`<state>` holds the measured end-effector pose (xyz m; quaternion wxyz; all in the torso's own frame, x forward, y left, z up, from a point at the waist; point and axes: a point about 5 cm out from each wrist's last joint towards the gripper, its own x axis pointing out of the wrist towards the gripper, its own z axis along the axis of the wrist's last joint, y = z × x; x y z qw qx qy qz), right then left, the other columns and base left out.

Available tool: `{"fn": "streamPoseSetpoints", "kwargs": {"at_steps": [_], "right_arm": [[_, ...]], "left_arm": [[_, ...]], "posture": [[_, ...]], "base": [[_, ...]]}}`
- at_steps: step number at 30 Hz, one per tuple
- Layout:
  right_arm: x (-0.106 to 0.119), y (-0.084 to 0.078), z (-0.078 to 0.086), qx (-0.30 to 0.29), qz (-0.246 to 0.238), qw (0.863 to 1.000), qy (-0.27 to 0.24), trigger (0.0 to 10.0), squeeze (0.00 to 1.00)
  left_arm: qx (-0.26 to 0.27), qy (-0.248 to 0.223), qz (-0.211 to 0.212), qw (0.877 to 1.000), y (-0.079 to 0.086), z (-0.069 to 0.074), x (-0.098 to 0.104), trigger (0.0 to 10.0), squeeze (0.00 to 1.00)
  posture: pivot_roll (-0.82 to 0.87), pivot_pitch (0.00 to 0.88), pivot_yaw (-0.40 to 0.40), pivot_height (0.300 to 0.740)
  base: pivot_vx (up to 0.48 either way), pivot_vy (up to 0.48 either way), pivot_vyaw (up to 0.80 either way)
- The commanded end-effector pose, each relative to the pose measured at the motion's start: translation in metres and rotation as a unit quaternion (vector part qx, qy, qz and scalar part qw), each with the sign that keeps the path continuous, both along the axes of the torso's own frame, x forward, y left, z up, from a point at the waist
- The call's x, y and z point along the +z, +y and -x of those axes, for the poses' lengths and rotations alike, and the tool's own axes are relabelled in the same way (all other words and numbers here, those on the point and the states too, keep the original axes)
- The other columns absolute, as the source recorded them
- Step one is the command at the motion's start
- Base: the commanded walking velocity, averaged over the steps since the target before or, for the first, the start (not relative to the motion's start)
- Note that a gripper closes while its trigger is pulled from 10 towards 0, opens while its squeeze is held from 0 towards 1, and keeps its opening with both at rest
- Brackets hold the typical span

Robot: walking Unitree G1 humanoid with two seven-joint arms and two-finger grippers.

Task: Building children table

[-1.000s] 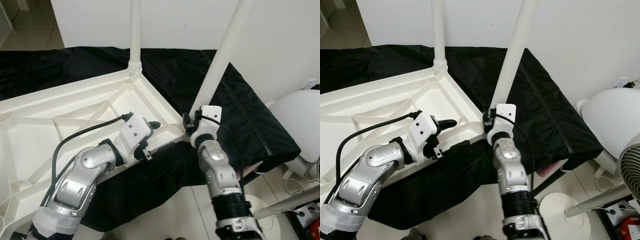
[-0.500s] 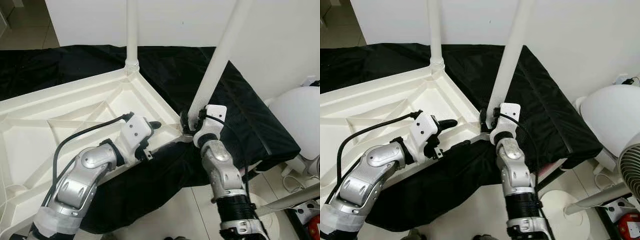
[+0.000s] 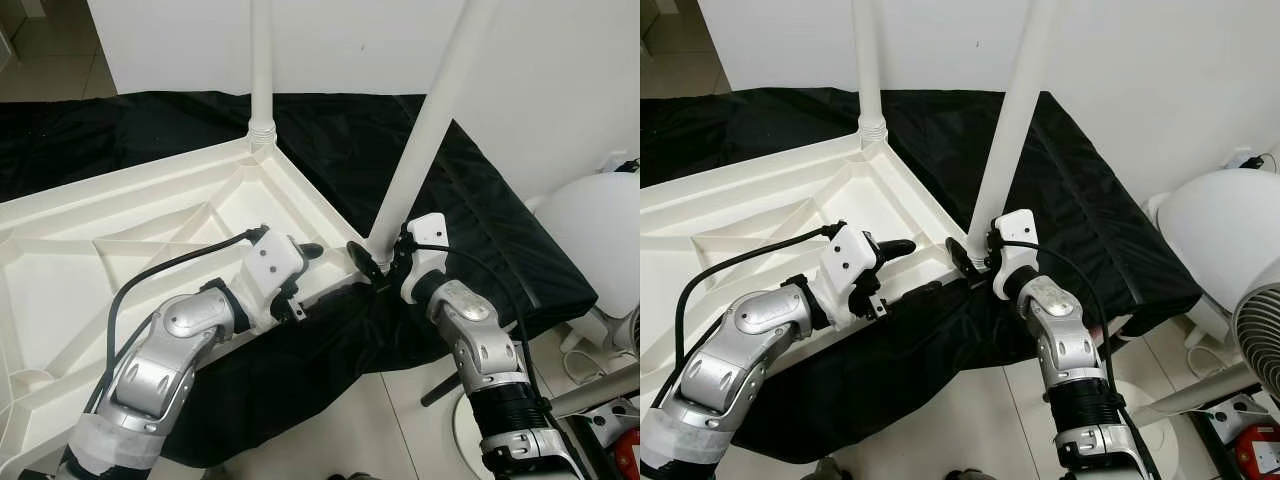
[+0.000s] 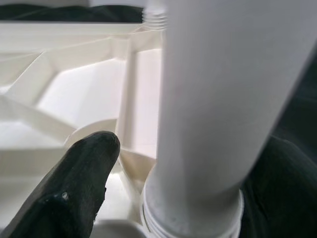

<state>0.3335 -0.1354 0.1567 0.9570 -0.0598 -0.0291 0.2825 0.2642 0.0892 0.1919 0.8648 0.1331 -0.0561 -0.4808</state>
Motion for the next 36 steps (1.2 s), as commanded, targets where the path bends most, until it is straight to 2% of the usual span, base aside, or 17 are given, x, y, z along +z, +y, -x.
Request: {"fn": "streamPoseSetpoints", "kwargs": {"at_steps": [1, 9, 21, 36], "right_arm": [[0.001, -0.003, -0.003, 0.013, 0.018, 1.0, -0.009, 10.0, 0.0], [0.002, -0.006, -0.014, 0.053, 0.05, 0.997, -0.011, 10.0, 0.0], [-0.003, -0.009, -0.022, 0.068, 0.089, 0.994, -0.009, 10.0, 0.0], [0.002, -0.01, -0.031, 0.063, 0.085, 0.994, -0.031, 10.0, 0.0]], "left_arm": [[0.003, 0.003, -0.003, 1.0, -0.002, 0.0, -0.002, 10.0, 0.0], [0.006, 0.001, -0.002, 1.0, -0.001, 0.0, -0.002, 10.0, 0.0], [0.01, -0.001, -0.004, 1.0, 0.0, 0.0, -0.001, 10.0, 0.0], [0.008, -0.002, -0.004, 1.0, 0.0, -0.001, 0.001, 10.0, 0.0]], "posture": [[0.1, 0.07, -0.064, 0.74], [0.11, 0.075, -0.066, 0.74], [0.12, 0.078, -0.069, 0.74], [0.12, 0.083, -0.06, 0.74]], "base": [[0.0, 0.0, 0.0], [0.0, 0.0, 0.0], [0.0, 0.0, 0.0], [0.0, 0.0, 0.0]]}}
